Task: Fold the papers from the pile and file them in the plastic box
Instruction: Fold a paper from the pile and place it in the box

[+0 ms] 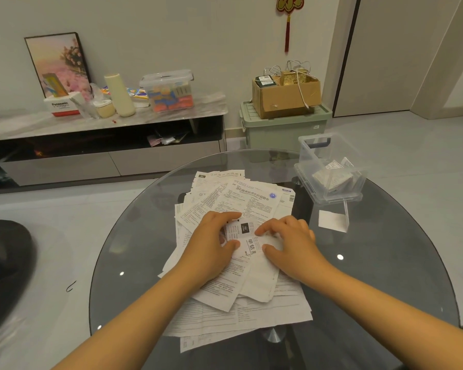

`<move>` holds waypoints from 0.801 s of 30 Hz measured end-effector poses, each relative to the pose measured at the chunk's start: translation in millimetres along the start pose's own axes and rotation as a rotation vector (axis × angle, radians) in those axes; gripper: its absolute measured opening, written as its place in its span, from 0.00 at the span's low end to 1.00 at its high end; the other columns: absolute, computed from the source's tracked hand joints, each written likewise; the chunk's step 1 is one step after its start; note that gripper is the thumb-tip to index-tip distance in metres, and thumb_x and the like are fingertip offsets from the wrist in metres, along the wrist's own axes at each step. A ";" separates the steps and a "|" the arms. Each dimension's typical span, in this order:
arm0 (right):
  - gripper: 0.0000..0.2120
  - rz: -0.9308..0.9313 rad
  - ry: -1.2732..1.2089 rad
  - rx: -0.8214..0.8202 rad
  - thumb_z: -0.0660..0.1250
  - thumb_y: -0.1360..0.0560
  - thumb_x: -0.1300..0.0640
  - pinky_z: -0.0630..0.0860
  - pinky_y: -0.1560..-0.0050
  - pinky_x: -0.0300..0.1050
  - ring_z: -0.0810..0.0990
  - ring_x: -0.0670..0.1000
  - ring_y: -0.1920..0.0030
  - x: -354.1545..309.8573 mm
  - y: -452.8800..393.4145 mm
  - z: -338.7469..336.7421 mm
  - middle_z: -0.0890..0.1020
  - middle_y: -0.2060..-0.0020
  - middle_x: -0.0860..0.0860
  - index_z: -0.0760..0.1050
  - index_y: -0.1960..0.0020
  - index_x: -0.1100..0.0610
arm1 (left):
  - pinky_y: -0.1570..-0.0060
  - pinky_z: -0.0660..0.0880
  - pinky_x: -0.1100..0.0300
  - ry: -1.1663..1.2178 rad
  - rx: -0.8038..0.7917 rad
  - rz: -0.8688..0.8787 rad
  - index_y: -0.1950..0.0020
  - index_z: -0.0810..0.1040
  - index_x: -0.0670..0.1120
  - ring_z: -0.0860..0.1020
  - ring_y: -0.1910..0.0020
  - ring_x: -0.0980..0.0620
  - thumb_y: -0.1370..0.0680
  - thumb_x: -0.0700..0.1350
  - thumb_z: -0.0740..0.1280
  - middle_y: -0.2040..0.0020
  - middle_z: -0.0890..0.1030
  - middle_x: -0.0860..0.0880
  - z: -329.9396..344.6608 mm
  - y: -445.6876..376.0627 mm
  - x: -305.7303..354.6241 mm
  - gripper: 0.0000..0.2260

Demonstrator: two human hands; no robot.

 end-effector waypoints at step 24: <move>0.05 -0.026 -0.373 0.112 0.72 0.29 0.57 0.72 0.60 0.29 0.77 0.45 0.62 3.2 10.1 -46.7 0.79 0.60 0.46 0.79 0.58 0.47 | 0.53 0.74 0.67 0.336 -0.031 0.043 0.48 0.79 0.59 0.76 0.58 0.61 0.32 0.60 0.67 0.53 0.80 0.59 1.2 5.9 33.0 0.14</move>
Point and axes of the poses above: each hand's wrist, its own y-axis away from the middle knuckle, its own z-axis out of the palm, x = y × z, the point moved 10 cm from there along -y, towards the middle knuckle
